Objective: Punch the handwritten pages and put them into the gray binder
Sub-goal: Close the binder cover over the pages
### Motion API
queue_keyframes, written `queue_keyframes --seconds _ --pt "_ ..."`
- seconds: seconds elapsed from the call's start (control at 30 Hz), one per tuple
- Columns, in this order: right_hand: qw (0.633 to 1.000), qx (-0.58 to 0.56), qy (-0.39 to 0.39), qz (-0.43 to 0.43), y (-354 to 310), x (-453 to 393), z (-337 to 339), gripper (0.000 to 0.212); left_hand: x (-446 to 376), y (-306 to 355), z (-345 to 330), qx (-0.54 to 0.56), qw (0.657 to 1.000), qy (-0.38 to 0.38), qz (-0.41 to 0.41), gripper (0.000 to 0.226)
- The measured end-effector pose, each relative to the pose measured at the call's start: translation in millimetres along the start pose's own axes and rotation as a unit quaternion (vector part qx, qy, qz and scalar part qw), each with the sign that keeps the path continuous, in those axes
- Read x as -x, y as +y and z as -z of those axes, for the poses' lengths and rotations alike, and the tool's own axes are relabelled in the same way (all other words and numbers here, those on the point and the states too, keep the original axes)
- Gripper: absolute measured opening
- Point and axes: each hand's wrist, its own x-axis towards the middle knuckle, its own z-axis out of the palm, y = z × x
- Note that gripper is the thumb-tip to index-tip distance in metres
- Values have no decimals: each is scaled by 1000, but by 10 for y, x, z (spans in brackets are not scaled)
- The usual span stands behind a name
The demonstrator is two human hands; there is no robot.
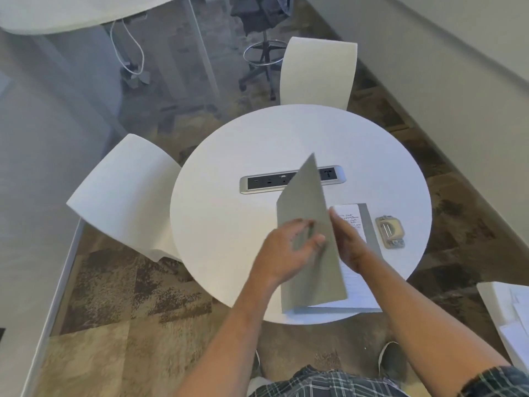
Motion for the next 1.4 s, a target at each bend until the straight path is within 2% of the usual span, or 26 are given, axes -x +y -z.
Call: queue_keyframes --seconds 0.1,0.17,0.23,0.3,0.33,0.37,0.4,0.5,0.67,0.8,0.83,0.93,1.0,1.2,1.37,1.4 --pt "997 -46 58 -12 -87 98 347 78 -54 -281 -372 -106 991 -76 -11 74" --pt "989 -44 138 -12 -125 168 544 75 -66 -481 -533 -170 979 -116 1 84" --pt "970 -19 244 -2 -125 244 710 51 -62 -620 -618 -202 969 -144 17 88" --pt "941 84 327 -1 -78 334 814 20 -46 -720 -672 -235 957 -167 27 90" --pt "919 155 361 -14 -3 367 885 12 -38 -777 -697 -248 952 -177 34 91" --pt "895 225 384 -34 97 383 948 12 -28 -829 -716 -255 948 -184 46 91" --pt "870 292 392 -61 197 397 985 22 -20 -880 -735 -252 946 -191 63 92" --pt "823 425 353 -136 472 364 981 48 0 -963 -771 -251 943 -200 88 92" --pt "793 525 277 -136 621 169 751 53 -18 -1065 -711 -303 929 -179 115 95" --pt "707 660 212 -142 633 -1 588 68 -62 -1157 -580 -353 917 -155 100 97" --pt "700 677 186 -134 652 -35 558 72 -80 -1166 -560 -363 913 -158 94 98" --pt "721 675 94 -125 751 -128 521 75 -131 -1198 -568 -377 907 -167 79 101" --pt "709 692 57 -124 839 -158 522 75 -144 -1224 -606 -367 910 -175 82 103" --pt "666 735 35 -121 1090 -8 617 69 -110 -1202 -758 -404 892 -178 97 103" --pt "681 724 37 -102 1036 0 648 70 -153 -1188 -785 -409 890 -172 105 105" --pt "668 737 38 -94 1010 27 649 71 -147 -1158 -770 -414 889 -171 98 107"
